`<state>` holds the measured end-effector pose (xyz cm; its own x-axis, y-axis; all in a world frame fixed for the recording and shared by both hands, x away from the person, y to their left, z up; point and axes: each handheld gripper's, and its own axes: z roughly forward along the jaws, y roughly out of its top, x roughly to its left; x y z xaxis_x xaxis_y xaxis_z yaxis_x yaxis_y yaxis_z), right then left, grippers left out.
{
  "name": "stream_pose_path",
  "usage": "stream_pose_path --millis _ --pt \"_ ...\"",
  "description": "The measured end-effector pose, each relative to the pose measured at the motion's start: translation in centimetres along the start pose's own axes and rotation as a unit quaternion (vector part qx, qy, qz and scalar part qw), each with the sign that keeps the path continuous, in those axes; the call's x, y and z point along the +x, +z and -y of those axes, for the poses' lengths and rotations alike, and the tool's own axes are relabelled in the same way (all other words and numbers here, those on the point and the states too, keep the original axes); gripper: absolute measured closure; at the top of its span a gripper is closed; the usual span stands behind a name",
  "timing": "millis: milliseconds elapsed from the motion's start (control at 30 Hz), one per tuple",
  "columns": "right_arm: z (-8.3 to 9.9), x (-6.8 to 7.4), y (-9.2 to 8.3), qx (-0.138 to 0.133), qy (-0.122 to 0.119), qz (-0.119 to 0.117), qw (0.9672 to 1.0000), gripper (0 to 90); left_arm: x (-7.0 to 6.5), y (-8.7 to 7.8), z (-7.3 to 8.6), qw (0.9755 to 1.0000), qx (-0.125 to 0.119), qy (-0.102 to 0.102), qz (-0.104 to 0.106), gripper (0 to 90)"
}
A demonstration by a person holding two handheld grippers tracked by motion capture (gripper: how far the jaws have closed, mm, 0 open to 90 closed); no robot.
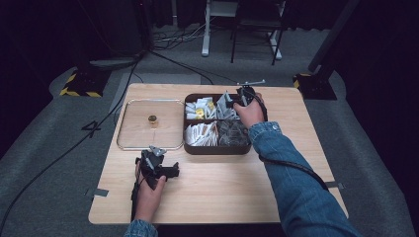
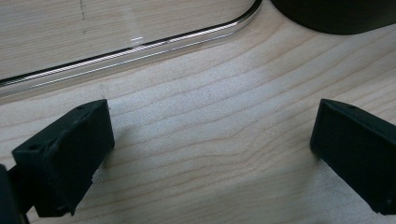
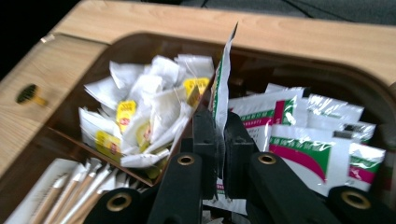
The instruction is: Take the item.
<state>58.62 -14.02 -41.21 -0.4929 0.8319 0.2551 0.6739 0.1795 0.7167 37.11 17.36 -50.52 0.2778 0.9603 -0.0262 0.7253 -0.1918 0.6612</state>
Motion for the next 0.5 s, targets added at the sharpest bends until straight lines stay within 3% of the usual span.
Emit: stream_pose_path --millis 167,500 --pt "-0.7 -0.1 -2.1 -0.019 0.004 -0.015 0.9997 86.5 0.0 0.0 0.0 1.0000 0.000 0.000 0.000 0.0" --pt "-1.2 0.4 -6.2 -0.046 -0.010 -0.048 0.9977 86.5 0.0 0.0 0.0 1.0000 0.000 -0.001 0.000 0.0"
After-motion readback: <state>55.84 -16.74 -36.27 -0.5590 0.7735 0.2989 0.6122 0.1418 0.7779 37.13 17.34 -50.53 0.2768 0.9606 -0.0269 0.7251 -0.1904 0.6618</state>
